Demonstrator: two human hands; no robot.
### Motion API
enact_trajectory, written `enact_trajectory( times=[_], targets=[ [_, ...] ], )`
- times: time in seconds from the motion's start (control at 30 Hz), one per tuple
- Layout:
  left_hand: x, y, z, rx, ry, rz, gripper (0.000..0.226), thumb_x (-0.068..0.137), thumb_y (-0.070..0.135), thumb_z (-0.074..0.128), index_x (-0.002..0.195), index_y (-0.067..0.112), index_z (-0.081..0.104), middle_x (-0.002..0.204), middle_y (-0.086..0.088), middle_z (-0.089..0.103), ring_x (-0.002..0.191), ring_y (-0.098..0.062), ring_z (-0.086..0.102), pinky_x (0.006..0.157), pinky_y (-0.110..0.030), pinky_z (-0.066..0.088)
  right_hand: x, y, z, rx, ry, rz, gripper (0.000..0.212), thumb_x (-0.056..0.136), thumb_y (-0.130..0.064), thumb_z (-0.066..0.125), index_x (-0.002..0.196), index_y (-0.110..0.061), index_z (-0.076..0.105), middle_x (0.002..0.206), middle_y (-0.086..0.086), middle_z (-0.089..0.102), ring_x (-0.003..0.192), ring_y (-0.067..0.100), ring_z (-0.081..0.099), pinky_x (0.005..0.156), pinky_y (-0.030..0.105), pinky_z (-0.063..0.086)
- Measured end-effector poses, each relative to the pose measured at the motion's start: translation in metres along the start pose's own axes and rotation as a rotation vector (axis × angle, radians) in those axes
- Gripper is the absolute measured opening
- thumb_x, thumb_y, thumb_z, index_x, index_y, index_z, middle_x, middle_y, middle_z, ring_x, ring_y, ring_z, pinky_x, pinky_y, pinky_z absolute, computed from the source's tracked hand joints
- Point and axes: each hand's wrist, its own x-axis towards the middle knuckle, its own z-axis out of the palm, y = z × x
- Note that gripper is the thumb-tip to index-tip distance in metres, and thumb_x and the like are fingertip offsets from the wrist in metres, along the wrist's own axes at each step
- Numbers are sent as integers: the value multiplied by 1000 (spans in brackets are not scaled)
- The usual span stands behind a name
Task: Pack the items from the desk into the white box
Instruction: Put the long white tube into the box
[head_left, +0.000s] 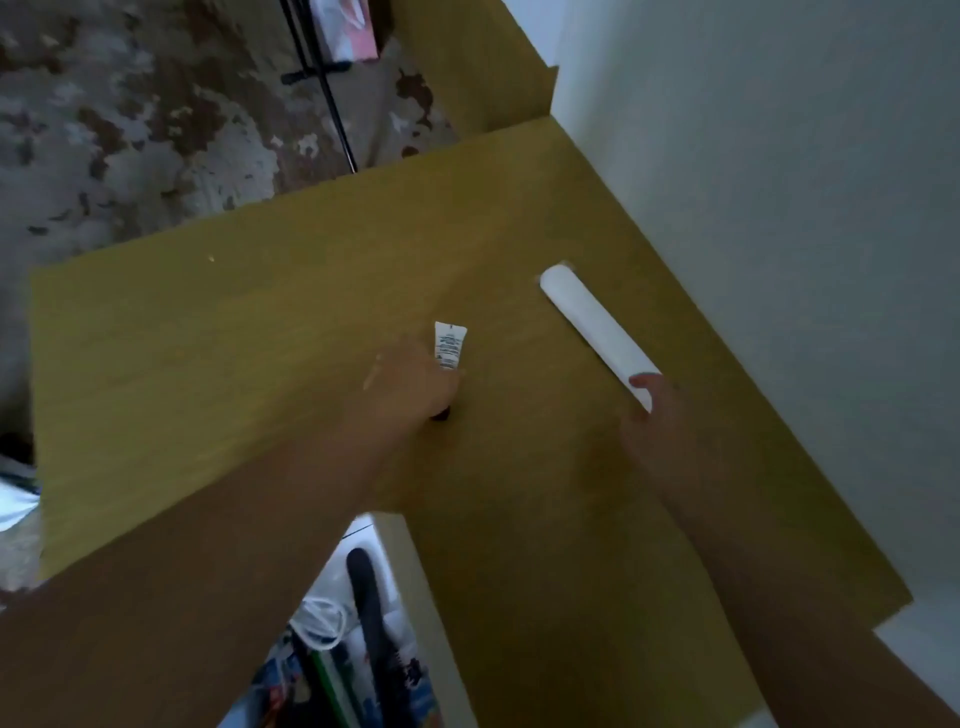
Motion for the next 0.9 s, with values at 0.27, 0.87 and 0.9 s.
enact_trajectory(
  times=[0.27, 0.87, 0.9],
  targets=[
    [46, 13, 37, 176, 125, 15, 58, 76, 16, 72, 126, 16, 43, 118, -9, 58, 103, -31, 59, 68, -33, 43, 36, 36, 41, -74, 54, 67, 76, 80, -51, 54, 143, -27, 18, 151, 8, 24, 135, 29, 28, 109, 50, 31],
    [-72, -23, -37, -152, 248, 256, 36, 85, 18, 54, 121, 20, 59, 103, 0, 65, 85, -23, 62, 71, -31, 48, -78, -18, -29, 717, -85, 306, 20, 90, -21, 50, 109, -20, 58, 78, 3, 72, 56, 7, 68, 39, 20, 46],
    [-91, -30, -46, -245, 285, 252, 36, 86, 21, 52, 122, 23, 58, 99, 4, 63, 83, -19, 61, 70, -31, 48, -91, -24, -36, 772, -98, 295, 17, 91, -20, 49, 104, -23, 60, 75, 4, 74, 56, 10, 69, 39, 22, 47]
  ],
)
